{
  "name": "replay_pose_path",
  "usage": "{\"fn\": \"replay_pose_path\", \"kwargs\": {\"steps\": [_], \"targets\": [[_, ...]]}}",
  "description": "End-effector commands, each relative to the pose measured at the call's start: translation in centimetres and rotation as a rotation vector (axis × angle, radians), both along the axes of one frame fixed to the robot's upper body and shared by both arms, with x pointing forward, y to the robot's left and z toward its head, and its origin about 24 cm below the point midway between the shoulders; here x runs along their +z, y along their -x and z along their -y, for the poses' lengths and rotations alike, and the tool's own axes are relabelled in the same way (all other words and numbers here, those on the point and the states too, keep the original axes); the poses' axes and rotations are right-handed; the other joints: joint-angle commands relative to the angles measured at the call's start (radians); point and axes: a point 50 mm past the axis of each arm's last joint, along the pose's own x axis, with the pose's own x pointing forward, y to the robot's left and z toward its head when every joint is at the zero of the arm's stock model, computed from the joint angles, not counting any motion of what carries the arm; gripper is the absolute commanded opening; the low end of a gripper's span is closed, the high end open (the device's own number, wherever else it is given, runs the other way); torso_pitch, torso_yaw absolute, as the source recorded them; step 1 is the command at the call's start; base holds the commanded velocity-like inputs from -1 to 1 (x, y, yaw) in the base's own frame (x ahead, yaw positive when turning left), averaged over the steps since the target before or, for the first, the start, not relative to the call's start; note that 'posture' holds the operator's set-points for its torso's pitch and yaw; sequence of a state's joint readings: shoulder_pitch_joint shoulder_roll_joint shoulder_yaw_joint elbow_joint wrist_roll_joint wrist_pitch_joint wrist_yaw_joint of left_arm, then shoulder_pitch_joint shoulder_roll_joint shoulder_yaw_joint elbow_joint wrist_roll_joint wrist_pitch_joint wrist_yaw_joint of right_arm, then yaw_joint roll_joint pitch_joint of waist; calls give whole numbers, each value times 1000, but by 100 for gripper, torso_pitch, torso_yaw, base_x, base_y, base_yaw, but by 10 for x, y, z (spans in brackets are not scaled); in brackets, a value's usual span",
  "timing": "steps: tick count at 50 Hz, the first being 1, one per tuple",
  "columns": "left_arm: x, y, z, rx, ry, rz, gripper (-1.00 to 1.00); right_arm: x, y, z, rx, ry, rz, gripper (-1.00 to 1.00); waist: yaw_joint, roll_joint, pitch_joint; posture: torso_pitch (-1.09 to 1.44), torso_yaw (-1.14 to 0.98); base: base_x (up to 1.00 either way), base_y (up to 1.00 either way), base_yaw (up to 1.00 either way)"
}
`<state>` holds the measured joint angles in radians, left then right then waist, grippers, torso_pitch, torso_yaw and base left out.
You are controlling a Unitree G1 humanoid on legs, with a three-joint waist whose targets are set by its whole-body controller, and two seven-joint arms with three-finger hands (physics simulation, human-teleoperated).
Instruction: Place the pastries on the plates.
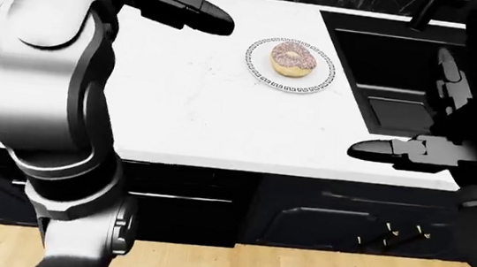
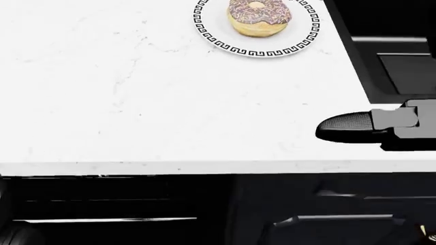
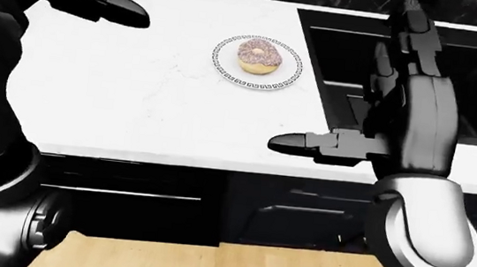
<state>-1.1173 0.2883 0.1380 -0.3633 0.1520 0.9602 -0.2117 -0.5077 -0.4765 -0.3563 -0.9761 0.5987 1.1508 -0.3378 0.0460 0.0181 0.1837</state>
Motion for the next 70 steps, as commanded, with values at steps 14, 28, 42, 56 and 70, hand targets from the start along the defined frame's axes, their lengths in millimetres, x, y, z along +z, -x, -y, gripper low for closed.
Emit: {"fn": "replay_pose_path", "kwargs": {"steps": [14, 28, 42, 56, 70], "targets": [[-31, 16, -17, 15, 96, 54, 100, -2, -3, -6, 4, 16, 61, 100, -14, -81, 17, 31, 0, -2, 0, 0], [-83, 16, -20, 28, 125, -50, 100, -18, -4, -10, 26, -10, 41, 100, -38, -36, -3, 31, 0, 0, 0, 0], [-91, 43, -25, 12, 161, -2, 100, -25, -3, -15, 45, -16, 29, 100, -32, 24, -35, 31, 0, 1, -24, 0], [-112, 61, -31, 28, 91, -24, 100, -28, -6, -16, 51, -18, 21, 100, -9, -55, -22, 31, 0, 6, -61, 0], [-110, 65, -31, 33, 89, 4, 100, -26, -2, -17, 52, -15, 32, 100, -31, 40, -31, 31, 0, 8, -60, 0]]}}
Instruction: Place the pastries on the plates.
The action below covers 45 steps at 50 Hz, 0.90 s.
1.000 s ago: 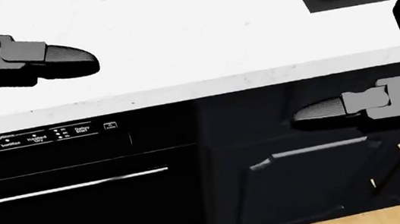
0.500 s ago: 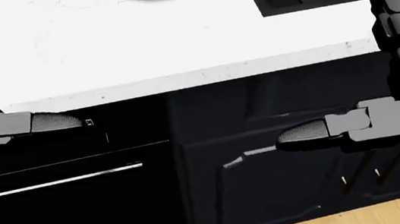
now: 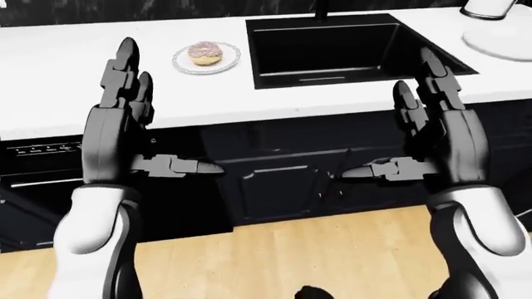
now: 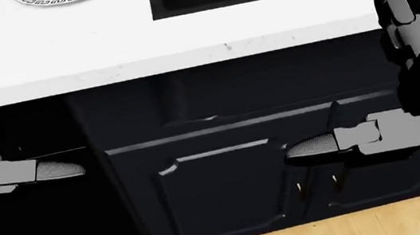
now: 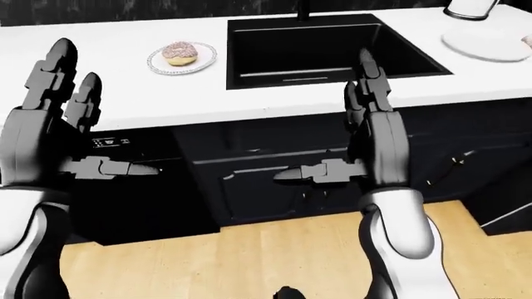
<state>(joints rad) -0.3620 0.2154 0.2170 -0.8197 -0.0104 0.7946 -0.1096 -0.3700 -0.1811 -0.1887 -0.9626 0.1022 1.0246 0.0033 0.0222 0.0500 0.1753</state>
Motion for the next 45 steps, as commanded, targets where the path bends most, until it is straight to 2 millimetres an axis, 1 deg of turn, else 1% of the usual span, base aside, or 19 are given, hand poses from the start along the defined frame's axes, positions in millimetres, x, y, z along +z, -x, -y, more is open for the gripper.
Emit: {"fn": "replay_pose_path", "kwargs": {"steps": [1, 4, 5, 7, 8, 10, 17, 19, 20, 21, 24, 28, 30, 31, 32, 33, 34, 39, 45], "targets": [[17, 9, 5, -21, -17, 117, 100, 13, 8, 2, -25, 11, 97, 100, -7, 7, -21, 31, 0, 9, -59, 0], [16, 10, 4, -18, -16, 117, 100, 12, 8, 1, -22, 15, 96, 100, 9, -35, 7, 31, 0, 10, -59, 0], [16, 10, 4, -19, -16, 118, 100, 12, 8, 1, -22, 13, 96, 100, 12, -57, 4, 31, 0, 9, -58, 0], [17, 10, 5, -23, -16, 119, 100, 12, 8, 1, -20, 14, 97, 100, 7, -169, -31, 31, 0, 10, -59, 0], [17, 10, 4, -22, -11, 120, 100, 12, 8, 1, -21, 15, 95, 100, 9, -100, -3, 31, 0, 11, -59, 0], [16, 10, 4, -22, -13, 117, 100, 13, 8, 1, -20, 16, 96, 100, 0, -97, -4, 31, 0, 11, -59, 0], [17, 11, 3, -20, -14, 123, 100, 13, 8, 1, -19, 19, 97, 100, 4, -23, 11, 31, 0, 14, -59, 0], [17, 12, 3, -19, -16, 123, 100, 15, 10, 0, -17, 23, 102, 100, 3, 10, 4, 31, 0, 17, -59, 0], [17, 12, 4, -20, -14, 123, 100, 15, 10, 0, -16, 22, 103, 100, 8, 44, -16, 31, 0, 24, -59, 0], [17, 12, 3, -18, -15, 124, 100, 14, 10, 0, -17, 22, 102, 100, 17, 0, 10, 31, 0, 25, -58, 0], [17, 12, 3, -18, -17, 126, 100, 15, 10, 0, -17, 25, 104, 100, 4, 18, -19, 31, 0, 26, -59, 0], [17, 12, 3, -13, -23, 129, 100, 15, 11, 1, -17, 22, 104, 100, 15, -21, -1, 31, 0, 26, -59, 0], [17, 12, 4, -12, -21, 131, 100, 16, 11, 1, -19, 24, 104, 100, 23, -63, -6, 31, 0, 26, -59, 0], [17, 11, 4, -14, -21, 130, 100, 17, 11, 1, -19, 23, 106, 100, 25, -112, -21, 31, 0, 26, -59, 0], [17, 12, 4, -14, -19, 133, 100, 18, 11, 1, -18, 23, 107, 100, 26, -132, -33, 31, 0, 26, -59, 0], [17, 11, 4, -15, -21, 131, 100, 17, 12, 1, -19, 24, 108, 100, 14, -115, -5, 31, 0, 26, -59, 0], [17, 11, 5, -17, -20, 130, 100, 17, 12, 1, -20, 26, 108, 100, 16, -111, 4, 31, 0, 27, -59, 0], [17, 11, 3, -10, -21, 132, 100, 19, 11, 0, -18, 29, 111, 100, 7, -58, 21, 31, 0, 37, -59, 0], [19, 10, 3, -11, -26, 133, 100, 20, 9, 0, -15, 27, 112, 100, -1, -13, 5, 31, 0, 41, -59, 0]]}}
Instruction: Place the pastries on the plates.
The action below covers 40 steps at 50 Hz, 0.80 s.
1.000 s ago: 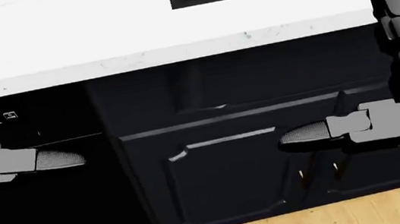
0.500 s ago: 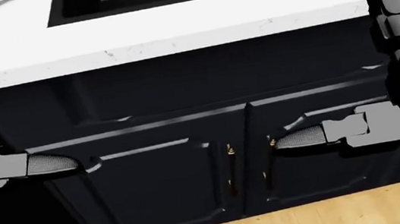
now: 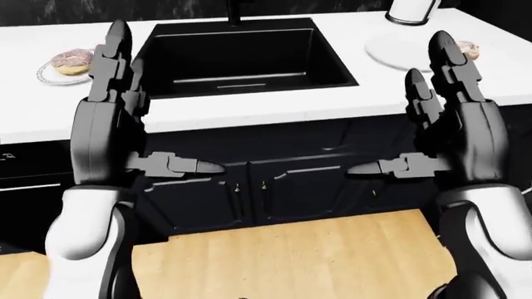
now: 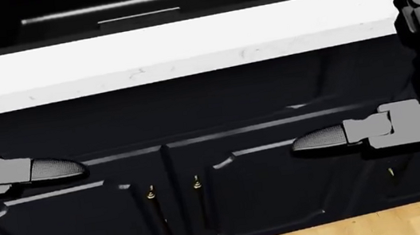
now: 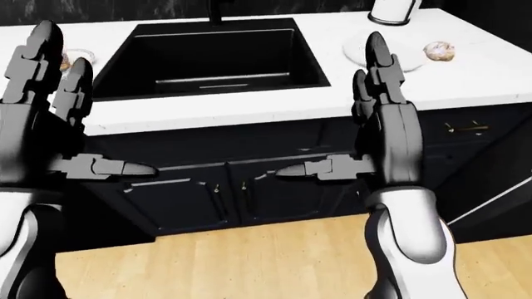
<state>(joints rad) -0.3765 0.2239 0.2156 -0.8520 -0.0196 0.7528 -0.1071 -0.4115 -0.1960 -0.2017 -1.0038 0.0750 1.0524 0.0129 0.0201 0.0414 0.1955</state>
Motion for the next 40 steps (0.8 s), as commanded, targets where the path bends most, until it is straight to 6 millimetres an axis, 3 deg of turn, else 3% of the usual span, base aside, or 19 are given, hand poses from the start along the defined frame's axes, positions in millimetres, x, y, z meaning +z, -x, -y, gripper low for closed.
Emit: {"fn": "replay_pose_path", "kwargs": {"steps": [1, 3, 7, 10, 11, 12, 13, 14, 16, 20, 22, 24, 25, 31, 34, 35, 36, 37, 40], "targets": [[7, 3, -1, 10, -10, 46, 100, 7, 4, -1, 7, 7, 54, 100, 0, 13, -23, 31, 0, 41, -59, 0], [7, 4, 0, 8, -11, 51, 100, 7, 4, -1, 6, 5, 55, 100, 8, 4, -16, 31, 0, 41, -59, 0], [5, 5, 0, 9, -11, 49, 100, 6, 5, -1, 4, 0, 53, 100, 6, 17, -37, 31, 0, 41, -54, 0], [4, 5, 0, 9, -11, 48, 100, 6, 6, 0, 1, -6, 53, 100, 31, -41, -14, 31, 0, 38, -36, 0], [4, 5, 0, 10, -10, 48, 100, 6, 6, 0, 1, -9, 53, 100, 32, -79, -30, 31, 0, 32, -34, 0], [4, 5, 0, 10, -11, 48, 100, 6, 6, 0, -1, -19, 50, 100, 7, -148, -48, 31, 0, 23, -34, 0], [3, 5, 1, 9, -11, 46, 100, 5, 6, 0, -2, -17, 49, 100, 16, -100, -40, 31, 0, 20, -34, 0], [3, 5, 0, 9, -9, 46, 100, 5, 6, 0, 0, -18, 48, 100, 3, -110, -35, 31, 0, 20, -34, 0], [3, 5, 0, 10, -12, 46, 100, 4, 6, 0, -1, -15, 45, 100, -13, -95, -32, 31, 0, 20, -47, 0], [1, 4, 1, 9, -16, 44, 100, 4, 6, 0, -2, -10, 49, 100, -37, -26, -2, 31, 0, 20, -56, 0], [1, 4, 1, 11, -18, 44, 100, 4, 7, 0, -2, -10, 50, 100, -42, 8, -4, 31, 0, 20, -54, 0], [3, 5, 0, 12, -16, 47, 100, 4, 7, -1, -2, -4, 51, 100, -39, 42, -37, 31, 0, 20, -52, 0], [2, 5, 0, 13, -17, 46, 100, 4, 7, -1, -1, -4, 52, 100, -30, 25, -27, 31, 0, 20, -52, 0], [2, 5, 0, 20, -21, 48, 100, 5, 8, 0, -3, 0, 54, 100, -15, 8, -38, 31, 0, 20, -49, 0], [3, 4, -1, 25, -23, 51, 100, 6, 7, 0, -2, -4, 56, 100, 5, -51, -25, 31, 0, 20, -36, 0], [3, 4, -1, 25, -24, 51, 100, 6, 6, 0, -3, -3, 55, 100, 9, -88, -37, 31, 0, 20, -34, 0], [4, 4, -1, 25, -24, 53, 100, 7, 6, -1, -1, -2, 55, 100, 3, -147, -52, 31, 0, 18, -34, 0], [4, 4, -1, 24, -24, 52, 100, 7, 6, -1, 0, -3, 54, 100, 5, -109, -50, 31, 0, 20, -35, 0], [5, 4, -1, 25, -26, 55, 100, 9, 6, -1, 0, -3, 56, 100, -7, -89, -34, 31, 0, 20, -34, 0]]}}
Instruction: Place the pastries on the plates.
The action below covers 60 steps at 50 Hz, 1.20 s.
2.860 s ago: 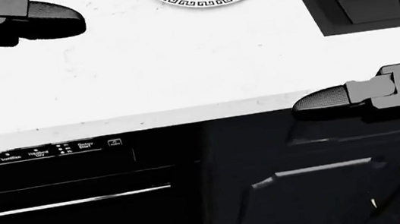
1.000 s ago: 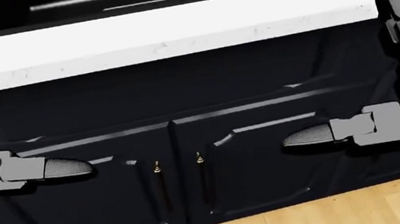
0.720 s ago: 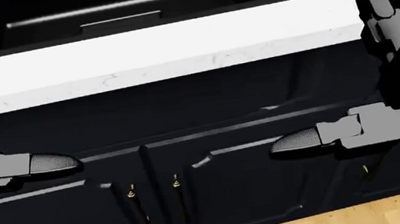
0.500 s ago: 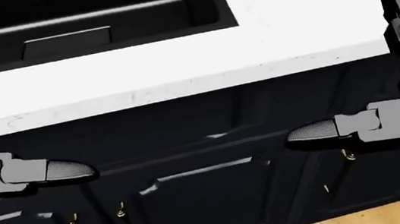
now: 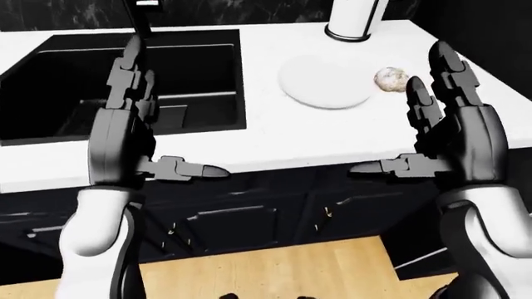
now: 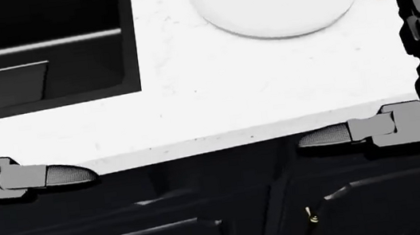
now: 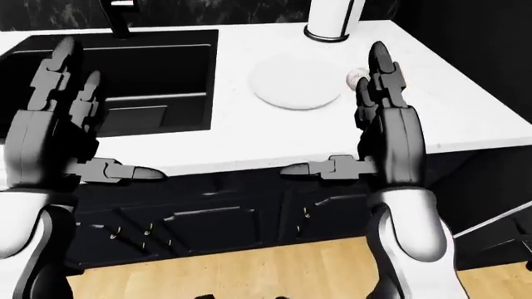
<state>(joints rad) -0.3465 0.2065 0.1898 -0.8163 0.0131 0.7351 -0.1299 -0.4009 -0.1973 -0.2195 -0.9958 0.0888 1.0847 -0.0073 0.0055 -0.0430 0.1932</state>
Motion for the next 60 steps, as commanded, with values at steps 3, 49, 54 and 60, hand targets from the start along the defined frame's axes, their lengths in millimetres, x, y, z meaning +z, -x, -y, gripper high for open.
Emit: {"fn": "replay_pose_path", "kwargs": {"steps": [3, 49, 54, 60], "targets": [[16, 10, -3, 30, -16, 110, 100, 14, 7, -6, 29, 19, 102, 100, 9, 20, -22, 31, 0, 20, -34, 0], [11, 11, -7, 50, -29, 108, 100, 12, 7, -7, 21, 14, 95, 100, -7, 44, -42, 31, 0, 9, -28, 0], [10, 11, -7, 50, -28, 107, 100, 11, 7, -6, 18, 7, 83, 100, -10, 95, -38, 31, 0, 0, -25, 0], [9, 11, -8, 55, -29, 107, 100, 11, 8, -7, 19, 11, 82, 100, -17, 119, -46, 31, 0, 0, -73, 0]]}}
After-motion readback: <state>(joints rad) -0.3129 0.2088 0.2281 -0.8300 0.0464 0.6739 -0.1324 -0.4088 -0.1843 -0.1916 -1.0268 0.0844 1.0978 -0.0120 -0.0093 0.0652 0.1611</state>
